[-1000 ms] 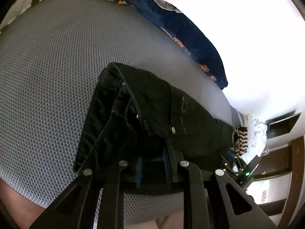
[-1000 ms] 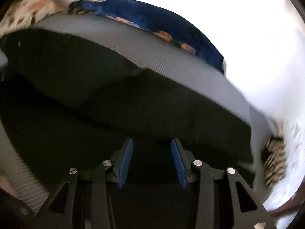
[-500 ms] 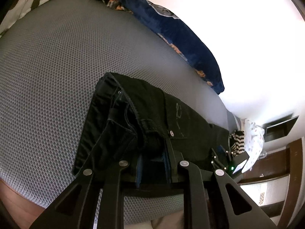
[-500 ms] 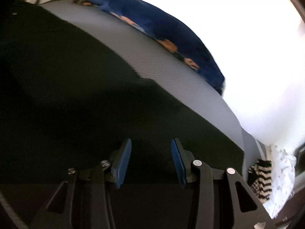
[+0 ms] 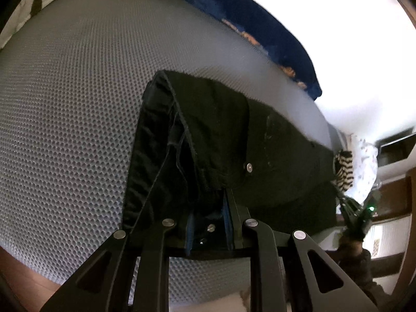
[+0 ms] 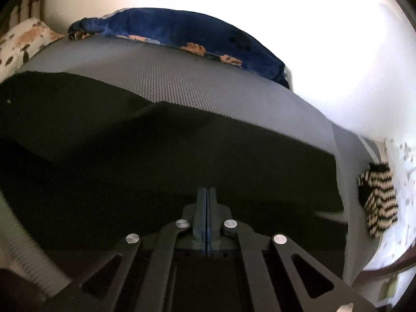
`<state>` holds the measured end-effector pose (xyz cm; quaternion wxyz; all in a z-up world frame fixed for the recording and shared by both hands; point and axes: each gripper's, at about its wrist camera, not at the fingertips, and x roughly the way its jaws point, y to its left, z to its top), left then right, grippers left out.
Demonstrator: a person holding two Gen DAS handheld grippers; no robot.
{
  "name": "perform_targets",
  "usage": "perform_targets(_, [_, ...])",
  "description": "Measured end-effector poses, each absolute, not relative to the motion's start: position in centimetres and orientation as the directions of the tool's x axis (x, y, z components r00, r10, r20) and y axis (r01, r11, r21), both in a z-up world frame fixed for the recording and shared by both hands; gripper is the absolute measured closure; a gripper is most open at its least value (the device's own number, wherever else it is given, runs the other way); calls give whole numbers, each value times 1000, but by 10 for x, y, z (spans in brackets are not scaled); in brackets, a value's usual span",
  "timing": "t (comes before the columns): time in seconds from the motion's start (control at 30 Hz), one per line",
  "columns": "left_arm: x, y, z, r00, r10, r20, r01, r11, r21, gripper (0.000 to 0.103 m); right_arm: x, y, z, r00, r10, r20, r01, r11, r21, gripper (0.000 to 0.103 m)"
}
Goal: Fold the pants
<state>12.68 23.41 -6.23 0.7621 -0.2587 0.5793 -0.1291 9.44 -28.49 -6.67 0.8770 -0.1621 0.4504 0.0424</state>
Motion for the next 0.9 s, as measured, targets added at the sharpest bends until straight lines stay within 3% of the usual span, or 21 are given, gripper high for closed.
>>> perform_targets(0.13, [129, 233, -54, 321, -508, -800, -103, 821, -562, 83, 80, -284, -79, 591, -50, -805, -223, 949, -223, 95])
perform_targets(0.2, [128, 235, -45, 340, -520, -784, -94, 811, -578, 83, 79, -275, -88, 592, -44, -805, -244, 942, -231, 67])
perform_targets(0.23, [127, 235, -41, 348, -525, -777, -88, 807, -584, 83, 78, -270, -91, 601, -47, -798, -252, 936, -245, 63])
perform_targets(0.63, [119, 252, -12, 388, -537, -750, -87, 788, -609, 83, 89, -220, -114, 655, -28, -755, -411, 825, -387, 61])
perform_targets(0.9, [121, 268, -14, 380, -545, -748, -98, 780, -618, 83, 107, -202, -127, 748, -100, -656, -364, 764, -533, 61])
